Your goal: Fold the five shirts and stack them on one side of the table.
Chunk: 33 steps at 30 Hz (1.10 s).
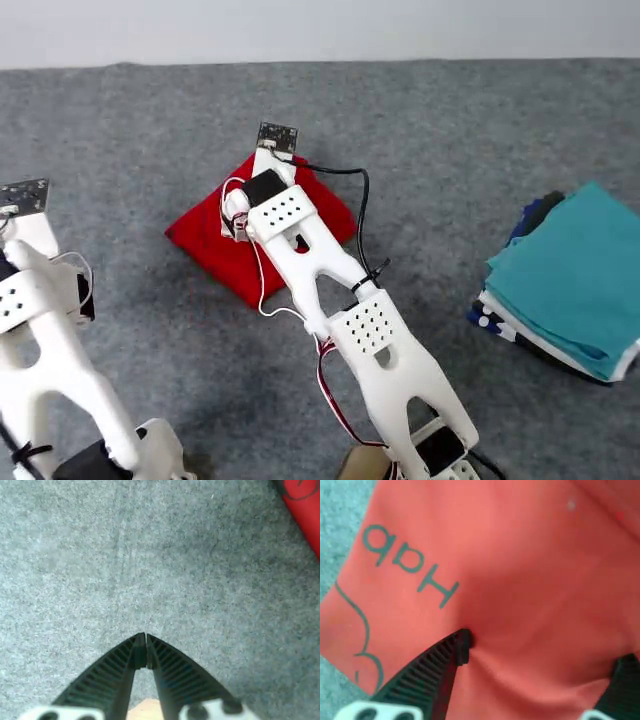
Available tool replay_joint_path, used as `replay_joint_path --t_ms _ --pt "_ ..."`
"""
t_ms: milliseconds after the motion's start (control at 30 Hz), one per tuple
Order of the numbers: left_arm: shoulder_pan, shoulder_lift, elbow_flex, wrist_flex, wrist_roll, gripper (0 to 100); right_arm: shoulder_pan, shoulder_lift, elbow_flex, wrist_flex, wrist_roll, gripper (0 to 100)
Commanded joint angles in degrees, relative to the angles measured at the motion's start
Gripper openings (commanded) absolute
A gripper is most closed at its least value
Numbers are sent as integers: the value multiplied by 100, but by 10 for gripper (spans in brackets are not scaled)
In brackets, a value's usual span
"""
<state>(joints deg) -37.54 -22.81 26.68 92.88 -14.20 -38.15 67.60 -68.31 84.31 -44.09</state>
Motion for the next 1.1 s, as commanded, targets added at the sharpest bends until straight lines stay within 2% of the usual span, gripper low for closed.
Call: replay_joint_path --t_ms 0,267,467,733,1067 --pt "-9 -202 -22 -149 26 5 84 136 -18 -31 -53 363" --pt "-9 -202 -22 -229 26 5 136 268 -211 4 -18 9" --pt "-9 -202 -22 -229 26 5 488 119 -475 215 53 9" --pt "-9 -202 -57 -185 26 5 655 -84 -1820 1815 782 8" --pt "-9 -202 -48 -176 35 5 831 -875 -2321 1877 1477 8"
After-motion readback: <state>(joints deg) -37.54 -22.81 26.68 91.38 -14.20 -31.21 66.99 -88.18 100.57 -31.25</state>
